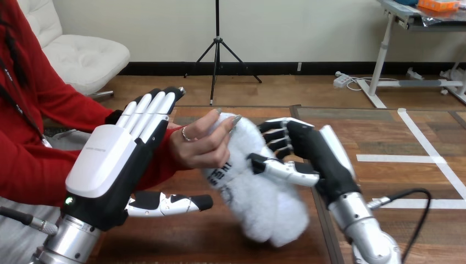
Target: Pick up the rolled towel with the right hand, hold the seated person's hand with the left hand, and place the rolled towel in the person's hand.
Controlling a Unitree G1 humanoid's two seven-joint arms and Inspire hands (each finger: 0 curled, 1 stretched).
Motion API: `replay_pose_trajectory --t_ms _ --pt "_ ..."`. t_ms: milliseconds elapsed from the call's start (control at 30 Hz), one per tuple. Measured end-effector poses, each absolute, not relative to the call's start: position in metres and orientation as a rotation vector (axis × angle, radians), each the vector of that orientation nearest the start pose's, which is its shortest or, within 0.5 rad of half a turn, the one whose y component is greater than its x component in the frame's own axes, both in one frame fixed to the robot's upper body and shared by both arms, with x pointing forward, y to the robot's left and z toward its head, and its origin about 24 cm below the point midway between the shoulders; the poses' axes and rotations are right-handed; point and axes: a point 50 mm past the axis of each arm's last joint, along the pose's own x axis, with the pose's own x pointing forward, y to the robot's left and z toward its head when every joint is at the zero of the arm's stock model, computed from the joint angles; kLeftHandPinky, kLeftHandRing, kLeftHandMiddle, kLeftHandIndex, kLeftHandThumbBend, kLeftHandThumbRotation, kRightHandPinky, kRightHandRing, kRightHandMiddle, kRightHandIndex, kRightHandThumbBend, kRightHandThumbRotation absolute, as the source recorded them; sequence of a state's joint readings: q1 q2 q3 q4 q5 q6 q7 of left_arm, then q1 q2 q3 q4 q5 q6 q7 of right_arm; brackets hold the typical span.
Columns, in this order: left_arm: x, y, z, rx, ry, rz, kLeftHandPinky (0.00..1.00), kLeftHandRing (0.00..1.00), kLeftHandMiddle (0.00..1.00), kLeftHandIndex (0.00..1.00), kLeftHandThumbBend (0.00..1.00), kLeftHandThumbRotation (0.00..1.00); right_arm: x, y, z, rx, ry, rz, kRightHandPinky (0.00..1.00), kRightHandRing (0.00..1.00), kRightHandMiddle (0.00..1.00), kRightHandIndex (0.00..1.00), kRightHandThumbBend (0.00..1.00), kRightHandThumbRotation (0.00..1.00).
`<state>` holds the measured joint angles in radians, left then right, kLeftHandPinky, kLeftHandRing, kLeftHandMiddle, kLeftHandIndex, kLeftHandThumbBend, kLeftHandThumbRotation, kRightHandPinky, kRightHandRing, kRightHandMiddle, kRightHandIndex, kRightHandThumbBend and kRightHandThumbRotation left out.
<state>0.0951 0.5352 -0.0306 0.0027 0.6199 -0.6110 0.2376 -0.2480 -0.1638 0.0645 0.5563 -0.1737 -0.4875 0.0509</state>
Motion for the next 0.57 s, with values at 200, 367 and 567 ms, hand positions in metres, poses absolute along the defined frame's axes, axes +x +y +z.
replay_pose_trajectory --t_ms 200,367,567 --pt "0.216 0.2 0.081 1.015 -0.575 -0.203 1.0 1.0 1.0 1.0 1.0 0.58 0.288 -0.159 0.022 -0.34 -0.149 0.193 0.5 0.6 0.64 0.69 0.97 0.51" --pt "0.214 0.2 0.08 1.013 -0.576 -0.206 1.0 1.0 1.0 1.0 1.0 0.58 0.289 -0.165 0.021 -0.348 -0.143 0.178 0.54 0.64 0.68 0.72 0.98 0.54" --pt "0.212 0.199 0.081 1.009 -0.581 -0.206 1.0 1.0 1.0 1.0 1.0 0.58 0.289 -0.169 0.022 -0.36 -0.141 0.17 0.59 0.69 0.72 0.76 1.0 0.6"
